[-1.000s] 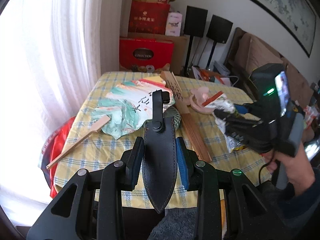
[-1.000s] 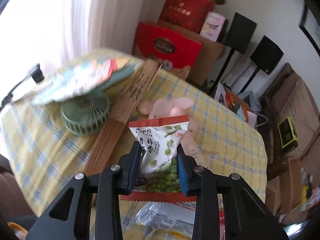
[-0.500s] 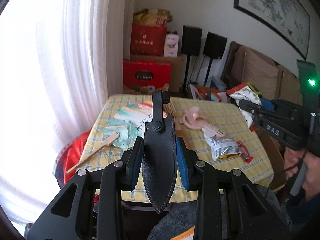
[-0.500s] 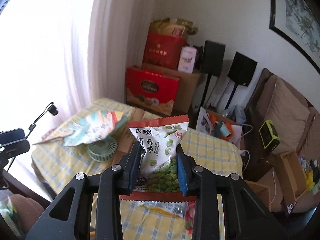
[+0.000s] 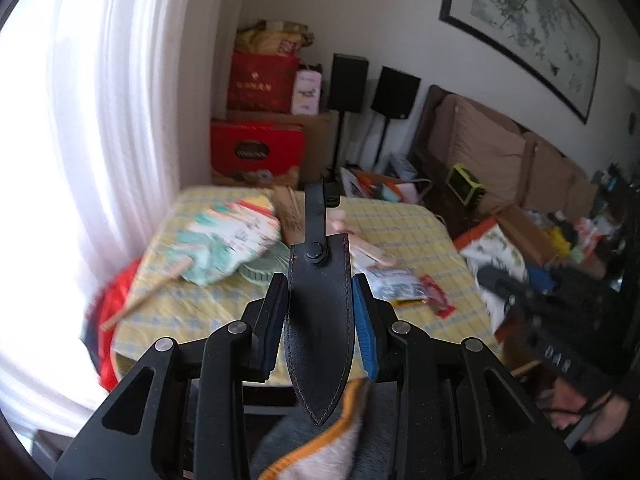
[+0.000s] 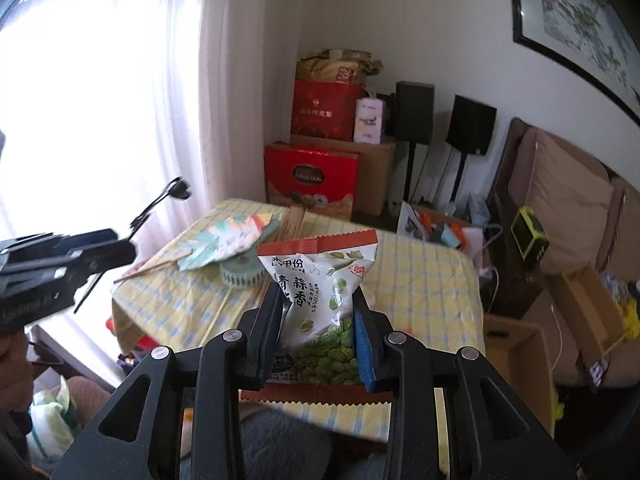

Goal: Organize objects
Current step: 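Carry the sheath and pea bag over the cardboard box with both grippers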

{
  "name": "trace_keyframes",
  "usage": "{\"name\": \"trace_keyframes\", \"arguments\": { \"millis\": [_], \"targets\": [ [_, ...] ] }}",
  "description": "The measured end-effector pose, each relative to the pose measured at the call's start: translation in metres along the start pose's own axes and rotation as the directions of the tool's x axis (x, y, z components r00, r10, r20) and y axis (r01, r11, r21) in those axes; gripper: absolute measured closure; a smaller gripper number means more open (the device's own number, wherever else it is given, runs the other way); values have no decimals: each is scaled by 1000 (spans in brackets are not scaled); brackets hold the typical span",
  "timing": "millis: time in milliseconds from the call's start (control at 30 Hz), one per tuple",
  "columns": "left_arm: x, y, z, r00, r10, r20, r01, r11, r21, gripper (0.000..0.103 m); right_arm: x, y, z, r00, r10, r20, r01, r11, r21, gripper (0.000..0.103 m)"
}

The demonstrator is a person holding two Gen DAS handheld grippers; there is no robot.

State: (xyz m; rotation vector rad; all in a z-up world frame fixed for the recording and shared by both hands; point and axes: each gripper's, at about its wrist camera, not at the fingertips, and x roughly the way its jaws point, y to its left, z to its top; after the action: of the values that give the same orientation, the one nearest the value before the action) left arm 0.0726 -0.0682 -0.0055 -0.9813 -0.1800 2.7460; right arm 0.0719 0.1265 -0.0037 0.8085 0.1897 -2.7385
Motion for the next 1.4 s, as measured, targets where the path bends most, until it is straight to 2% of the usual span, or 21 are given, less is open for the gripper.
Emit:
{"name": "trace_keyframes", "arguments": {
  "millis": [200,367,567,733,800,1100,1200,1300,1400],
  "targets": [
    [12,-14,-13,999,4,-51,-2,999,38,73,-11,-13,-35,1000,1,-18,0,997,76,70],
    [18,-23,-14,995,67,-73,-61,995,81,73,-28,-27,-41,1000,12,16,-13,996,90,70],
    [24,-40,-9,992,108,-61,-101,988,117,73,-52,-49,-52,998,28,56,-31,998,46,70],
    [34,-54,-8,992,98,-77,-89,989,115,73,-58,-71,-77,999,11,43,-14,997,76,70],
    [36,-56,-5,992,94,-81,-85,991,106,73,-58,-77,-85,999,28,47,-33,994,107,70],
    [38,-81,-3,993,85,-86,-74,990,122,73,-57,-100,-101,997,72,42,-77,986,147,70],
    [42,-89,-3,993,48,-106,-37,994,102,73,-59,-103,-112,997,59,43,-64,990,123,70],
    [46,-104,-6,993,48,-112,-33,991,128,73,-60,-111,-118,999,42,28,-46,989,144,70],
    [49,-115,-8,992,39,-119,-22,989,145,73,-68,-117,-115,998,39,50,-47,986,157,70]
  ]
}}
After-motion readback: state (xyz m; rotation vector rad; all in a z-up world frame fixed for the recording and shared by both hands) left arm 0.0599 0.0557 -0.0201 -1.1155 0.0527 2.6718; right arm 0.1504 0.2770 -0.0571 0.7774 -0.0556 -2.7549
